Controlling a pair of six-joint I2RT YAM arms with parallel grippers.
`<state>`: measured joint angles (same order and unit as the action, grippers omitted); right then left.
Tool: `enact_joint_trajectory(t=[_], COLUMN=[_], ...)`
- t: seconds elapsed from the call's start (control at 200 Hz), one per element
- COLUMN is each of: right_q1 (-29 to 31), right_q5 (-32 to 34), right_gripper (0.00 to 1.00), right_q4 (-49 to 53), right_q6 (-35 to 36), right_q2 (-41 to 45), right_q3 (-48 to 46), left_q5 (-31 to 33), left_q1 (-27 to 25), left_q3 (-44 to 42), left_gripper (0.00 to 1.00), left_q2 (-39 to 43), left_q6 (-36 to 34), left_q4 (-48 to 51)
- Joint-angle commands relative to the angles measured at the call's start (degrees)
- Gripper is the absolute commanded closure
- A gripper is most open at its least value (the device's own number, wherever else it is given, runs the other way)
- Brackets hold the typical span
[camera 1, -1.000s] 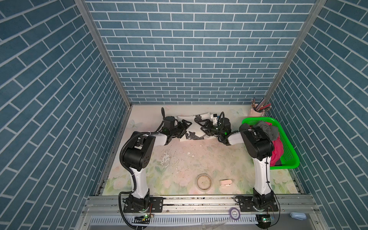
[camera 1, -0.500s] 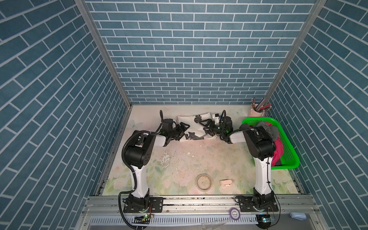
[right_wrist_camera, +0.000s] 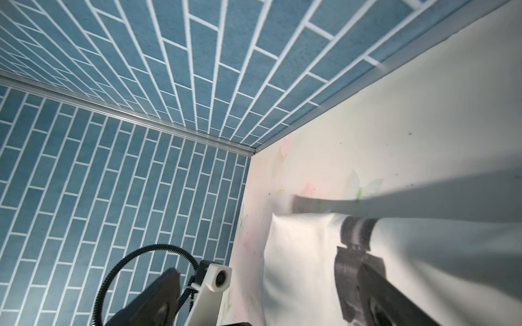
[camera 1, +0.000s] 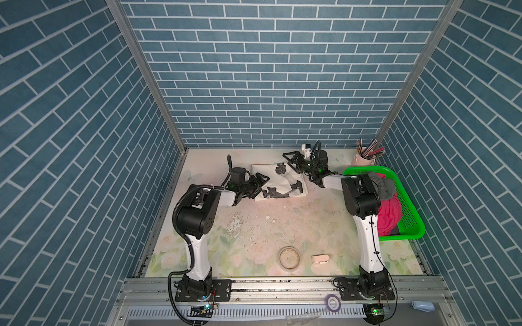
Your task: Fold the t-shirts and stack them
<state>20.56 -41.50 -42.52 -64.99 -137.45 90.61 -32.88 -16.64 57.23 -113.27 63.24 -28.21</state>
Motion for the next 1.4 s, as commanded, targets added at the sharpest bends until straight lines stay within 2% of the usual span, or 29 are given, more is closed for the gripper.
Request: enact_joint_trajectory(t=[0.0, 0.16, 0.31, 0.425, 0.54, 0.73, 0.9, 0.985, 1.04, 1.165, 1.275, 1.335, 1.395], right_q1=[0.18, 0.09, -0.32, -1.23, -2.64, -4.88, -5.52, -5.42, -5.27, -5.26, -5.27, -5.26, -5.11], right_q5=[0.85, 4.50, 8.73, 11.87, 14.54, 13.59, 8.97, 7.80, 7.66, 7.79, 9.31, 10.14, 11.73], right_gripper=[0.02, 0.02, 0.02, 0.02, 0.02, 0.02, 0.02, 0.02, 0.02, 0.02, 0.02, 0.02, 0.02], right_q4=[-2.25, 2.86, 13.43, 15.93, 15.89, 16.64, 19.13, 22.19, 23.62, 27.64, 29.86, 31.33, 33.44], right_q6=[-3.84, -4.61, -4.09, -4.78, -4.09, -1.56, 4.42, 8.45, 10.80, 15.97, 21.15, 24.33, 27.83], right_q2=[-3.96, -8.65, -12.45, -12.91, -10.54, -7.71, -5.17, -1.58, 1.70, 9.83, 18.14, 22.62, 26.71], right_q3=[4.03, 10.63, 18.32, 18.11, 13.81, 11.43, 16.18, 17.63, 16.88, 12.33, 4.86, 0.95, -3.13], left_q5=[1.94, 1.71, 1.59, 1.68, 1.81, 3.39, 9.46, 13.73, 18.59, 37.00, 52.57, 55.77, 58.04], left_q1=[0.50, 0.51, 0.60, 0.54, 0.92, 2.03, 2.12, 2.01, 1.57, -1.88, -5.48, -5.90, -5.65], left_q3=[0.28, 0.00, -0.40, -0.99, -1.87, 0.35, 7.38, 12.36, 15.78, 22.31, 24.69, 24.13, 24.13], left_gripper=[0.13, 0.13, 0.13, 0.13, 0.13, 0.13, 0.13, 0.13, 0.13, 0.13, 0.13, 0.13, 0.13], left_q2=[-2.44, -2.36, -2.52, -2.51, -2.43, -1.40, 1.84, 3.87, 5.56, 9.55, 11.65, 12.90, 14.04], left_q6=[-1.14, -1.57, -2.03, -2.50, -2.78, -5.29, -13.19, -18.67, -23.21, -36.08, -45.36, -48.88, -48.16], left_q4=[3.14, 3.51, 3.84, 4.12, 4.21, 7.96, 18.50, 25.66, 30.48, 39.88, 42.08, 40.97, 42.46])
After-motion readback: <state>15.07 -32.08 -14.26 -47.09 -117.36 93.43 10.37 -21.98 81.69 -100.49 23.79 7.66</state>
